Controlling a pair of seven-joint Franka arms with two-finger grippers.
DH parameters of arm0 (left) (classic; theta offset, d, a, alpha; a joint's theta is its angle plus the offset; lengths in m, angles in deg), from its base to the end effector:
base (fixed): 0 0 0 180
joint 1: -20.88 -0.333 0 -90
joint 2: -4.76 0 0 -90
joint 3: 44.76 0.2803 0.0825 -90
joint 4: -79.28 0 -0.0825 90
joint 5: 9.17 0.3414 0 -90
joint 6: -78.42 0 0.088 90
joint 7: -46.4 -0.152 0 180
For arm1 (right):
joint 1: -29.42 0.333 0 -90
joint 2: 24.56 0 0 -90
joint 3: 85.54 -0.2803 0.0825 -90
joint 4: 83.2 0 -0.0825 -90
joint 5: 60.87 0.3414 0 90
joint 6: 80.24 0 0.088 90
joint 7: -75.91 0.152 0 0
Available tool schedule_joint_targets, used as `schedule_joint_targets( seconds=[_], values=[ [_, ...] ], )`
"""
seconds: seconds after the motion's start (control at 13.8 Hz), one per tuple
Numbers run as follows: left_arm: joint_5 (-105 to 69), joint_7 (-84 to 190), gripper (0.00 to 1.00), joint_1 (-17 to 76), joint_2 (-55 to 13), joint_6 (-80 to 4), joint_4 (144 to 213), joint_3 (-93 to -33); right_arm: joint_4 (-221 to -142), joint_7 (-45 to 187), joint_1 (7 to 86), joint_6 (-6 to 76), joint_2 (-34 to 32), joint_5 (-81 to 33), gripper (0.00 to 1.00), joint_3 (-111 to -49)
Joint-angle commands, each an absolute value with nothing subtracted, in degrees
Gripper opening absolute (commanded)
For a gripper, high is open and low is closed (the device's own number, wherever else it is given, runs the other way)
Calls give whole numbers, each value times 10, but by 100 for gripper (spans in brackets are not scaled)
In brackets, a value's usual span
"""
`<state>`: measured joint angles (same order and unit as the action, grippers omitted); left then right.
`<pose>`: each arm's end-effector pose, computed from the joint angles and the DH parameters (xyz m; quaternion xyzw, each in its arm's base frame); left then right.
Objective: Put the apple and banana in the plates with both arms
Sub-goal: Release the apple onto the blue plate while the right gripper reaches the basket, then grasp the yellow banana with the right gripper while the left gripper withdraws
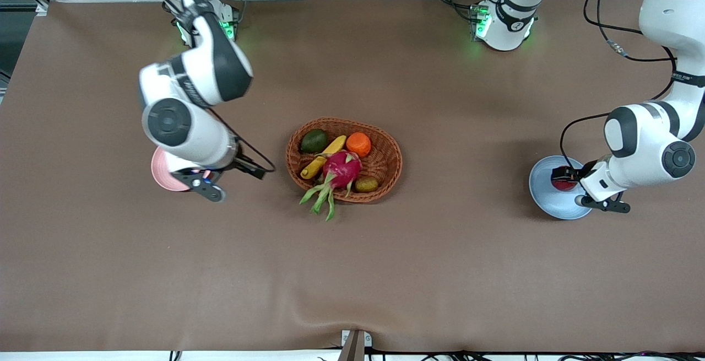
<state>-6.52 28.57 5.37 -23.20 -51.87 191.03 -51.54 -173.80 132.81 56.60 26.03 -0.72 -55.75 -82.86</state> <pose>0.5439 0.0849 0.1722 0.9926 -0.0908 -0.0752 0.0299 0.5400 0.2605 0.3274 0.9533 -0.2918 -0.0748 0.0217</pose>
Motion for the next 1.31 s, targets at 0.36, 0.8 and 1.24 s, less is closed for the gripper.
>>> schedule_joint_targets(
  seconds=[0.36,0.8,1.24],
  values=[
    [-55,289,100,58,-210,-445,1837,-526,-1721,1476,650,350,78,-555,91,-823],
    [-55,295,100,74,-186,-335,1746,-542,-1721,1490,652,367,95,-558,73,-823],
    [-57,363,100,78,-169,-244,1683,-581,-1721,1490,655,383,113,-551,61,-823]
  ],
)
